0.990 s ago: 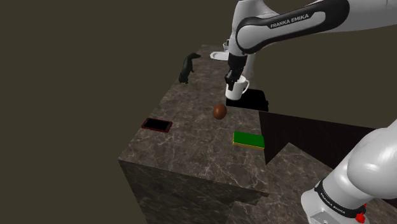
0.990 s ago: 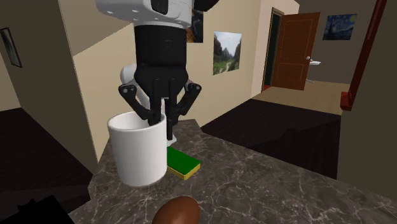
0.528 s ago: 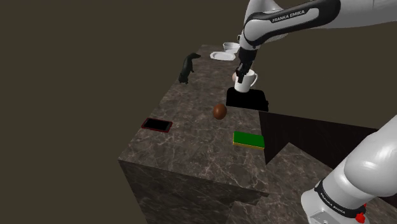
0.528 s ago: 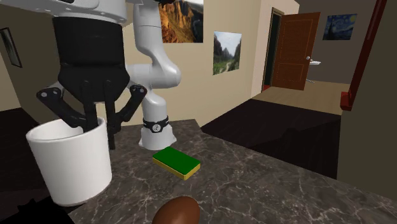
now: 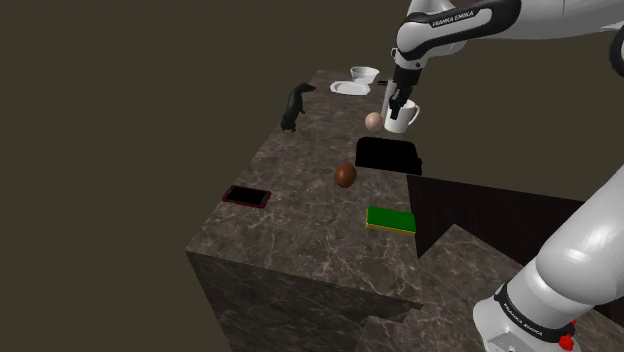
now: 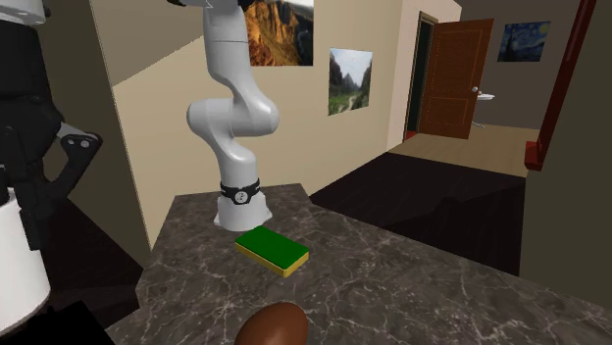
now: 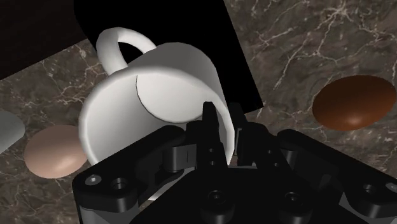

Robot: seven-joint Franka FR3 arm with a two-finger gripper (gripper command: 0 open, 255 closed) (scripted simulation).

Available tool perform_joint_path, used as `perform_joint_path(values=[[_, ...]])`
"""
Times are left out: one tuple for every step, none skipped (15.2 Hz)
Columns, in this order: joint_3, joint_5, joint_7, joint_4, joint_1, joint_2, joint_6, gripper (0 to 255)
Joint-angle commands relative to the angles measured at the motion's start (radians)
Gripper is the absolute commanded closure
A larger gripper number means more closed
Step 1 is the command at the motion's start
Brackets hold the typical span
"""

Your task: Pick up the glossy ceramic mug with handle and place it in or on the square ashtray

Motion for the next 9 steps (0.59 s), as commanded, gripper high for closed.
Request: perform_joint_path(values=[[-0.021, 0.008, -0.047, 0.041, -0.022, 0.032, -0.007, 255], [-0.020, 0.008, -0.047, 0.030, -0.022, 0.034, 0.006, 255], [-0.021, 0.008, -0.047, 0.019, -0.022, 0.037, 0.019, 255], [-0.021, 0.008, -0.047, 0.009, -0.022, 0.039, 0.032, 255], [-0.021, 0.008, -0.046, -0.001, -0.022, 0.042, 0.045, 255], [-0.021, 0.009, -0.046, -0.011, -0.022, 0.045, 0.058, 255], [-0.021, 0.009, -0.046, -0.021, -0.022, 0.048, 0.071, 255], [-0.021, 0.009, -0.046, -0.030, -0.022, 0.052, 0.084, 255], [-0.021, 0.009, -0.046, -0.039, -0.023, 0.055, 0.096, 255]])
